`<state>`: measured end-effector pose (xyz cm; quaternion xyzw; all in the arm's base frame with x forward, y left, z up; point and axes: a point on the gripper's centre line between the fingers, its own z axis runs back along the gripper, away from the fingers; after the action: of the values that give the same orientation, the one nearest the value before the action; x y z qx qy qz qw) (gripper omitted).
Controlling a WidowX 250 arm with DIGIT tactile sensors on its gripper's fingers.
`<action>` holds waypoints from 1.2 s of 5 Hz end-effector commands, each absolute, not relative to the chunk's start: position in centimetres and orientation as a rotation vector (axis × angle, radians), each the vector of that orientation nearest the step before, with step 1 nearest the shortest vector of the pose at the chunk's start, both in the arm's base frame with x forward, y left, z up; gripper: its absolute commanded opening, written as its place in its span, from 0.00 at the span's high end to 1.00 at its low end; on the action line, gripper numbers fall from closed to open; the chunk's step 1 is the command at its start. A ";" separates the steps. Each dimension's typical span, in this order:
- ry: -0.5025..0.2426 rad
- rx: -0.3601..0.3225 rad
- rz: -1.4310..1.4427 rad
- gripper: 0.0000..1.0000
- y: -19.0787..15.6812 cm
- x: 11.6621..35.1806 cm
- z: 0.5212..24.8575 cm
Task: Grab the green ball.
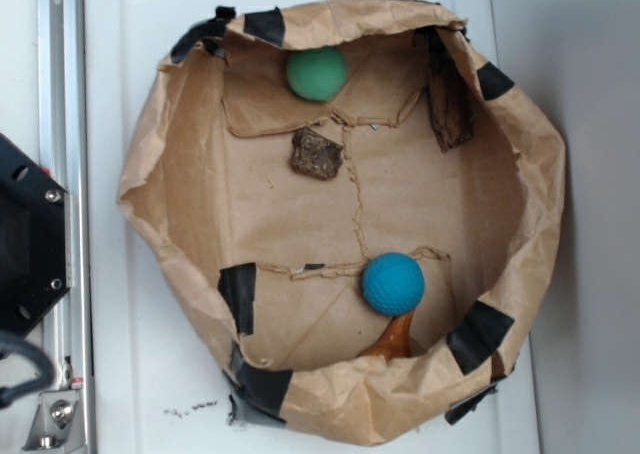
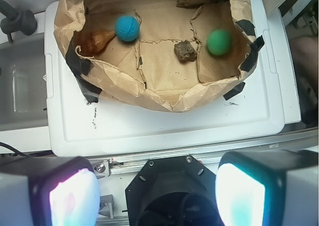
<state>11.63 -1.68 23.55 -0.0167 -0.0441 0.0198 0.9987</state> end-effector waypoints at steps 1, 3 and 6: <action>-0.088 -0.033 0.040 0.00 -1.7 11.6 23.5; -0.076 0.056 0.337 0.00 -1.7 21.1 19.3; -0.288 0.091 0.921 0.00 0.8 25.3 15.0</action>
<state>25.14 0.12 13.67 0.0538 -0.1201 0.4470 0.8848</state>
